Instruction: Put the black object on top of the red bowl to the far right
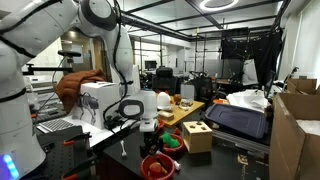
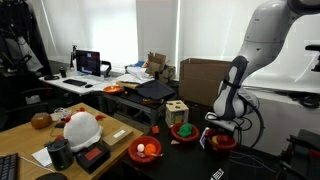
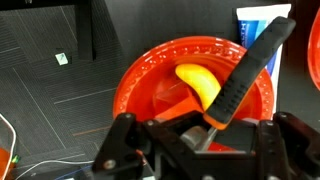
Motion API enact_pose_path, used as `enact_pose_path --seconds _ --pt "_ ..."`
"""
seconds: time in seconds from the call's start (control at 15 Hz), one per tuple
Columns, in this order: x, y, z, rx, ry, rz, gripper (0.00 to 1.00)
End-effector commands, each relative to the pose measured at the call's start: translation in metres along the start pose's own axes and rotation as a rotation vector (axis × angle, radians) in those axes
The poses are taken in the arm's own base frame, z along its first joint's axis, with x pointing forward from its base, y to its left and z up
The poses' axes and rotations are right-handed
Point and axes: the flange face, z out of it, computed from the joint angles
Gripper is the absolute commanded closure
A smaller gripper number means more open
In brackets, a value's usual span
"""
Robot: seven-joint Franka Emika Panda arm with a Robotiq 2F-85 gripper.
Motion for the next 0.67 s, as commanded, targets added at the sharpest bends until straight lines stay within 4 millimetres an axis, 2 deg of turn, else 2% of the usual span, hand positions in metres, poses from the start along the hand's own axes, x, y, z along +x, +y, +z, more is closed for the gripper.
enact_pose_path --seconds 0.0,0.6 --pt "0.004 0.006 -0.003 0.003 0.022 0.039 1.00" --pt "0.002 0.012 -0.017 0.078 0.055 0.025 1.00"
